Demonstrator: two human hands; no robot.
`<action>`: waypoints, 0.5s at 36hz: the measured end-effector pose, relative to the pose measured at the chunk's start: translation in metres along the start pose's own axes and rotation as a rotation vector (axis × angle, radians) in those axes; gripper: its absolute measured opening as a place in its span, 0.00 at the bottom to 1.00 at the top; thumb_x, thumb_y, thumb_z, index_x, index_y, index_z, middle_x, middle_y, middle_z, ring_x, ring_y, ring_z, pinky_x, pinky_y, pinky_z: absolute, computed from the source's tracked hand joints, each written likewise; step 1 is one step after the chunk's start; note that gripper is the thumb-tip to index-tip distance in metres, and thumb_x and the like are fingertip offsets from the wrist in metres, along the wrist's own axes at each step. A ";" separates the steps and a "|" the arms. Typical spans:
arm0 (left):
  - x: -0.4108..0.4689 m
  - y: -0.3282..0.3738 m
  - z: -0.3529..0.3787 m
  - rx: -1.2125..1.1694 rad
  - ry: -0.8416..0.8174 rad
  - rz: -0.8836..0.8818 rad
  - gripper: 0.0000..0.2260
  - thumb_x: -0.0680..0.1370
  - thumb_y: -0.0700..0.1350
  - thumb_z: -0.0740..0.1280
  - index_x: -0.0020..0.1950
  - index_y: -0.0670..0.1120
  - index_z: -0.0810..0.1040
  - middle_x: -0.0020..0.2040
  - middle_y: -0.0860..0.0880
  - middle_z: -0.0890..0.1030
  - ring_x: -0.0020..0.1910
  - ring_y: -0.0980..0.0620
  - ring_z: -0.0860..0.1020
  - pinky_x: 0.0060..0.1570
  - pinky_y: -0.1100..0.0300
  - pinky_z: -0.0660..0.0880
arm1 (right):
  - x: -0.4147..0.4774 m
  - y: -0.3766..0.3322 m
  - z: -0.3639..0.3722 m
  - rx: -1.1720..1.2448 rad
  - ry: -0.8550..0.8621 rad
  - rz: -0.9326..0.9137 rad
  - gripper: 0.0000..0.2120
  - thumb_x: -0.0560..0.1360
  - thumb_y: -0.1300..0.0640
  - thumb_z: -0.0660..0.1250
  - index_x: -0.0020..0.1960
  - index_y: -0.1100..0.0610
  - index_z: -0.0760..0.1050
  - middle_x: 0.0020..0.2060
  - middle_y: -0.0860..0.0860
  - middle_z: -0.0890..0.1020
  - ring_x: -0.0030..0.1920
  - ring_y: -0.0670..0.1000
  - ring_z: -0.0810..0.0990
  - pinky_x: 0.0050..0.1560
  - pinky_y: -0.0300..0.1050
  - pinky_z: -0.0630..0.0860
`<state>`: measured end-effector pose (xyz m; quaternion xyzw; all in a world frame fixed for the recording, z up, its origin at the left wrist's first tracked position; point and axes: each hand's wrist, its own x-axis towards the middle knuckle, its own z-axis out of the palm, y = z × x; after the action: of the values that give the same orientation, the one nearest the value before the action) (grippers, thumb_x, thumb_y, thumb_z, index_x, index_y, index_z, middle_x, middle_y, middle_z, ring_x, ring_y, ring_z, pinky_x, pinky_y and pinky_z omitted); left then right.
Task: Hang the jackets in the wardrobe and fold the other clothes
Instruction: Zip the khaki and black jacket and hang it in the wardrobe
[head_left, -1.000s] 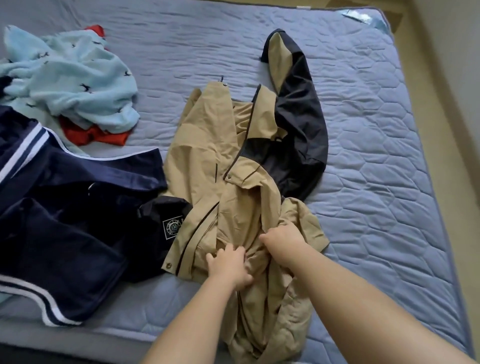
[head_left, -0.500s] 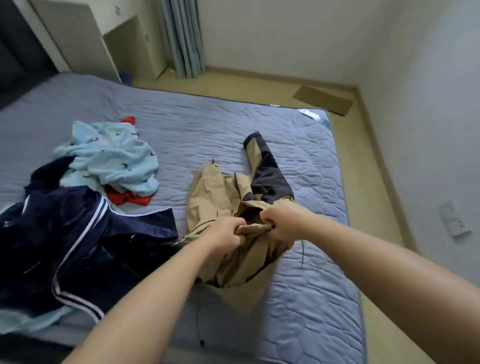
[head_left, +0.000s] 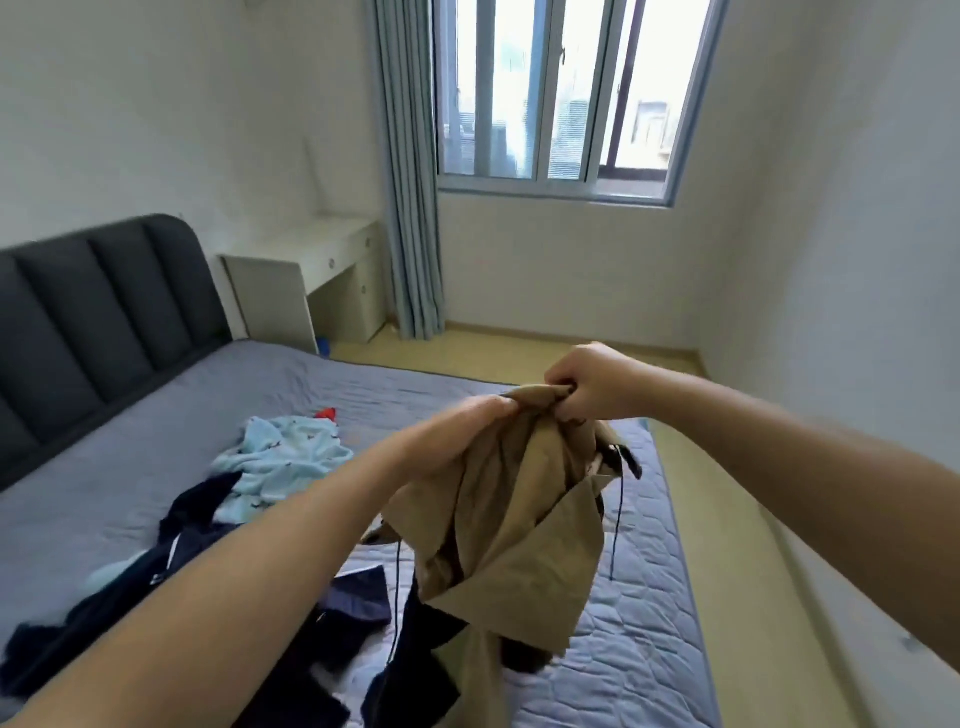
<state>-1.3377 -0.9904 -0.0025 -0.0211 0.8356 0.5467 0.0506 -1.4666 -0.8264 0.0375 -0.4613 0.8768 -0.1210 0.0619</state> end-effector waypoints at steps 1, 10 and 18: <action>-0.005 0.010 -0.006 -0.091 0.004 -0.030 0.18 0.79 0.55 0.56 0.39 0.55 0.83 0.42 0.55 0.84 0.40 0.58 0.81 0.38 0.70 0.75 | -0.003 -0.005 -0.014 -0.023 0.023 -0.015 0.13 0.63 0.54 0.66 0.27 0.54 0.64 0.24 0.46 0.67 0.27 0.46 0.63 0.29 0.40 0.63; -0.029 0.062 -0.010 -0.099 -0.057 0.025 0.11 0.82 0.46 0.60 0.47 0.51 0.81 0.42 0.53 0.83 0.43 0.56 0.82 0.46 0.62 0.78 | -0.031 -0.043 -0.100 -0.251 0.226 -0.138 0.11 0.66 0.58 0.68 0.29 0.54 0.69 0.26 0.47 0.72 0.29 0.44 0.67 0.33 0.37 0.66; -0.029 0.113 -0.009 -0.359 0.230 0.077 0.13 0.81 0.47 0.61 0.42 0.42 0.77 0.32 0.47 0.80 0.30 0.52 0.78 0.35 0.61 0.76 | -0.058 -0.045 -0.134 -0.344 0.125 -0.099 0.18 0.76 0.58 0.66 0.64 0.50 0.72 0.59 0.48 0.78 0.57 0.50 0.75 0.59 0.46 0.73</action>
<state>-1.3192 -0.9537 0.1068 -0.0600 0.7253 0.6821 -0.0708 -1.4270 -0.7823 0.1790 -0.4992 0.8629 -0.0009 -0.0785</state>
